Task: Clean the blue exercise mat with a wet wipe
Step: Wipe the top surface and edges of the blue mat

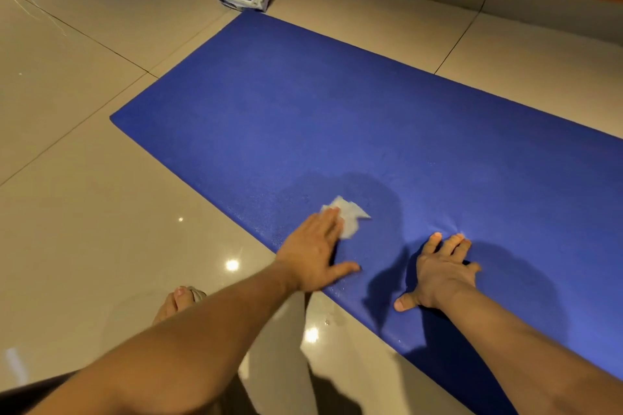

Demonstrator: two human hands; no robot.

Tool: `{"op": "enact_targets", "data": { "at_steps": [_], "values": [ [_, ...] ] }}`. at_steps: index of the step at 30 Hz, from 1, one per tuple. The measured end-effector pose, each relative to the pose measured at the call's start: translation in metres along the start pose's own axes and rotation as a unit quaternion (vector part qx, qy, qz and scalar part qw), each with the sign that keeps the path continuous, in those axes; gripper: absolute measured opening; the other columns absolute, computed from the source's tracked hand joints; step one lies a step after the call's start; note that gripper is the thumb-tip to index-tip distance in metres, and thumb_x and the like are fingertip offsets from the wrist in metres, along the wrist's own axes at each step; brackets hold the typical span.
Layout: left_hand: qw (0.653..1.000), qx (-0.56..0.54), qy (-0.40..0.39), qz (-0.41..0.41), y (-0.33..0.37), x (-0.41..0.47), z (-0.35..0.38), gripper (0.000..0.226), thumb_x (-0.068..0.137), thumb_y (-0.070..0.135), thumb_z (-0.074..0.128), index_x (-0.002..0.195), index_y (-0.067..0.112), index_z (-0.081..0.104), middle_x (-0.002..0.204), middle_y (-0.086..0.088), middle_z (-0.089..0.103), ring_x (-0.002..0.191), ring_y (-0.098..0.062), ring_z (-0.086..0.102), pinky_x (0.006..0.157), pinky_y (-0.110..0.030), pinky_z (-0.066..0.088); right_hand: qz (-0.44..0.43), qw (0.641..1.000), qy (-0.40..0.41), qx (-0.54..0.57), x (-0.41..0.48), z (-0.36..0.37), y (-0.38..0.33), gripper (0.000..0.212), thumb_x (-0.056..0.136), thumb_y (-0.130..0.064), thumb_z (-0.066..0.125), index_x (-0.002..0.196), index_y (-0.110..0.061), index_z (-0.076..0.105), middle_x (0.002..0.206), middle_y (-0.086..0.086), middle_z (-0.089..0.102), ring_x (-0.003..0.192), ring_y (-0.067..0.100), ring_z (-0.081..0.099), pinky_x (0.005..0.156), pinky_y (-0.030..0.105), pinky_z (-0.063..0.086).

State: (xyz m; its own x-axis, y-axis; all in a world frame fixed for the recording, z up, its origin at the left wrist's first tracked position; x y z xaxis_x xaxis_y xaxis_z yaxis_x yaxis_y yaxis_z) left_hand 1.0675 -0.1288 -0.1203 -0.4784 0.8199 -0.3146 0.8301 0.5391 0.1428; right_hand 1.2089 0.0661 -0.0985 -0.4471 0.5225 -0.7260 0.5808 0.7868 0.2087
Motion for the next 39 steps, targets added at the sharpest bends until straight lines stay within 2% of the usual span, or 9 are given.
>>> {"op": "enact_targets", "data": {
  "at_steps": [5,11,15,20,24,28,32,35,39],
  "values": [
    [0.99,-0.038,-0.002,-0.136,-0.047,0.018,-0.022,0.113,0.086,0.09,0.026,0.163,0.009,0.009,0.171,-0.008,0.0,0.158,-0.025,-0.002,0.129,-0.038,0.001,0.003,1.0,-0.004,0.009,0.003,-0.002,-0.001,0.168,0.05,-0.081,0.08,0.153,0.005,-0.021,0.159,0.038,-0.014,0.149,0.055,-0.009,0.113,0.064,0.031],
    [0.995,-0.057,0.002,0.085,0.045,-0.013,0.025,0.102,0.097,0.074,0.036,0.161,0.0,0.008,0.169,-0.015,-0.006,0.156,-0.027,-0.016,0.128,-0.04,-0.002,0.008,0.999,-0.012,0.032,0.009,0.001,-0.004,0.174,0.044,-0.078,0.085,0.152,0.005,-0.023,0.158,0.039,-0.016,0.148,0.057,-0.011,0.111,0.069,0.028],
    [0.99,-0.007,0.007,0.137,0.026,-0.004,0.028,0.088,0.102,0.069,0.024,0.163,0.007,0.008,0.17,-0.009,-0.006,0.158,-0.023,-0.01,0.128,-0.038,-0.002,0.007,0.999,-0.012,0.043,0.01,0.001,-0.004,0.175,0.043,-0.077,0.086,0.151,0.006,-0.023,0.158,0.039,-0.015,0.147,0.057,-0.011,0.111,0.07,0.028],
    [0.996,-0.022,-0.008,-0.082,-0.058,0.016,0.0,0.105,0.091,0.083,0.012,0.163,0.008,0.002,0.171,-0.01,-0.008,0.158,-0.024,-0.008,0.129,-0.04,0.0,-0.001,0.999,-0.011,0.044,0.01,0.003,-0.002,0.176,0.042,-0.078,0.086,0.151,0.006,-0.024,0.157,0.04,-0.016,0.147,0.058,-0.01,0.111,0.071,0.025],
    [0.984,-0.089,0.013,-0.157,-0.018,0.026,-0.005,0.109,0.092,0.08,0.024,0.161,0.0,-0.001,0.168,-0.014,-0.012,0.157,-0.029,-0.013,0.127,-0.037,-0.01,0.0,0.998,-0.017,0.052,0.014,0.003,-0.004,0.178,0.041,-0.076,0.088,0.15,0.007,-0.025,0.156,0.041,-0.017,0.146,0.06,-0.011,0.111,0.074,0.024],
    [0.998,-0.064,-0.006,0.014,0.053,0.02,0.019,0.095,0.098,0.067,0.021,0.16,-0.003,0.002,0.166,-0.016,-0.014,0.156,-0.033,-0.014,0.127,-0.042,-0.009,0.003,0.998,-0.013,0.06,0.011,0.002,-0.003,0.175,0.044,-0.074,0.088,0.15,0.006,-0.026,0.156,0.039,-0.019,0.147,0.058,-0.012,0.112,0.073,0.023],
    [0.991,0.006,-0.012,0.131,0.026,0.027,0.014,0.085,0.104,0.061,0.029,0.163,0.005,0.002,0.17,-0.012,-0.008,0.157,-0.027,-0.012,0.128,-0.038,-0.006,-0.003,0.998,-0.003,0.061,0.01,0.005,-0.001,0.175,0.043,-0.077,0.086,0.151,0.003,-0.025,0.157,0.038,-0.019,0.147,0.056,-0.014,0.113,0.071,0.022],
    [1.0,-0.01,0.019,-0.003,-0.03,0.04,-0.005,0.1,0.095,0.075,0.025,0.162,0.003,0.009,0.17,-0.016,0.001,0.158,-0.032,0.0,0.128,-0.038,-0.005,-0.009,0.998,0.006,0.066,0.012,0.007,0.0,0.177,0.041,-0.079,0.085,0.151,0.003,-0.025,0.157,0.038,-0.019,0.147,0.056,-0.014,0.112,0.072,0.021],
    [0.991,-0.022,-0.021,-0.129,-0.047,0.05,-0.016,0.109,0.092,0.084,0.021,0.162,0.005,-0.004,0.17,-0.011,-0.013,0.157,-0.026,-0.014,0.128,-0.04,-0.007,-0.011,0.997,0.006,0.071,0.013,0.006,0.0,0.177,0.041,-0.078,0.086,0.151,0.005,-0.025,0.156,0.039,-0.019,0.147,0.057,-0.015,0.111,0.074,0.019]
  ]
}}
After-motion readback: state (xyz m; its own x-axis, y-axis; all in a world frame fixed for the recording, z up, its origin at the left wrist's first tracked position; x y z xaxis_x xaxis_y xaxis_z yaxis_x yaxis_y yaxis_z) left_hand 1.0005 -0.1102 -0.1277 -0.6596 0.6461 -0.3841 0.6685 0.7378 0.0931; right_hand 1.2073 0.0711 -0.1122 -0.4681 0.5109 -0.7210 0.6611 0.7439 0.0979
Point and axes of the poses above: each hand's wrist, its own x-axis towards the middle knuckle, its own z-axis out of the palm, y = z × x, the point moved 2 cm from there along x, towards the middle knuckle
